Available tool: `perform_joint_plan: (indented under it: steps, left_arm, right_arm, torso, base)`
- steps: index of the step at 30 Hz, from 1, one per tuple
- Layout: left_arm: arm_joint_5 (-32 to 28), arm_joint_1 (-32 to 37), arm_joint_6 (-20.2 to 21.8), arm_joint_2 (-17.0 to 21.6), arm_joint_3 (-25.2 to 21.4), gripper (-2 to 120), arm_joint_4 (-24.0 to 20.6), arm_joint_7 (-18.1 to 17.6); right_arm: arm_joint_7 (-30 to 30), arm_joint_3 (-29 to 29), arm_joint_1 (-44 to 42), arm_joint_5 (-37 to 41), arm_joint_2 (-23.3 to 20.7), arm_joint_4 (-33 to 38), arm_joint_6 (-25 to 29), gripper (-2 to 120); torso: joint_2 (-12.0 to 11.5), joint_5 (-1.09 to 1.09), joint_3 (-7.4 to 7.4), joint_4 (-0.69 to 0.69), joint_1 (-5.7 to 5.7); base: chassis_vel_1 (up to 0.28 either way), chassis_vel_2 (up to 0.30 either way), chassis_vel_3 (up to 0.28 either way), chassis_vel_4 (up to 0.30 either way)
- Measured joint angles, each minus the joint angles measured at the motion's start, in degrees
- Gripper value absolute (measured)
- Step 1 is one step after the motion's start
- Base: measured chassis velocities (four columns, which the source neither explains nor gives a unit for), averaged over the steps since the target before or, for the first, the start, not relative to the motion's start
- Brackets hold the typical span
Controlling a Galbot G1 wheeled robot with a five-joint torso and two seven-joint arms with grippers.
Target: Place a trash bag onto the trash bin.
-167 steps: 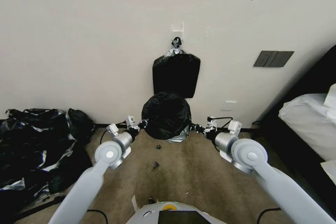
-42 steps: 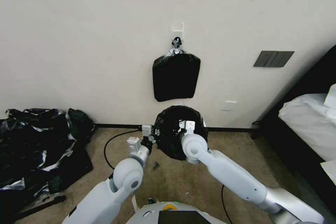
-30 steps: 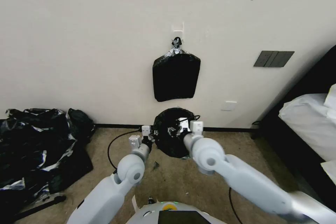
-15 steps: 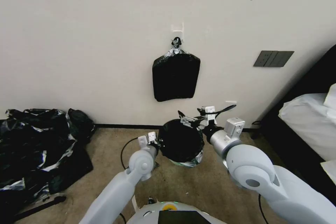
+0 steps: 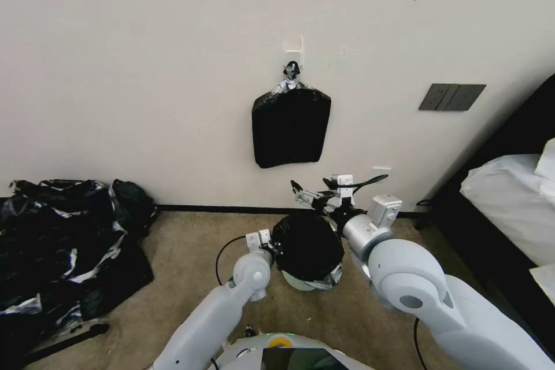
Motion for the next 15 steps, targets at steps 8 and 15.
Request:
perform_joint_plan:
  steps: [8, 15]
  left_arm:
    - [1.5, 0.4, 0.0, -0.5, 0.2, 24, 0.7, 0.4]
    - [4.1, 1.4, -0.3, 0.7, 0.1, 48, -1.4, 1.8]
  right_arm:
    - [0.3, -0.1, 0.0, 0.1, -0.1, -0.1, 0.0, 100]
    - [0.3, 0.0, 0.4, 0.3, -1.0, -0.1, 0.0, 100]
  torso:
    - [0.0, 0.01, -0.01, 0.01, 0.0]
    - [0.0, -0.01, 0.0, -0.01, 0.0]
  base:
    - [0.0, 0.0, 0.0, 0.0]
    - [0.0, 0.0, 0.0, 0.0]
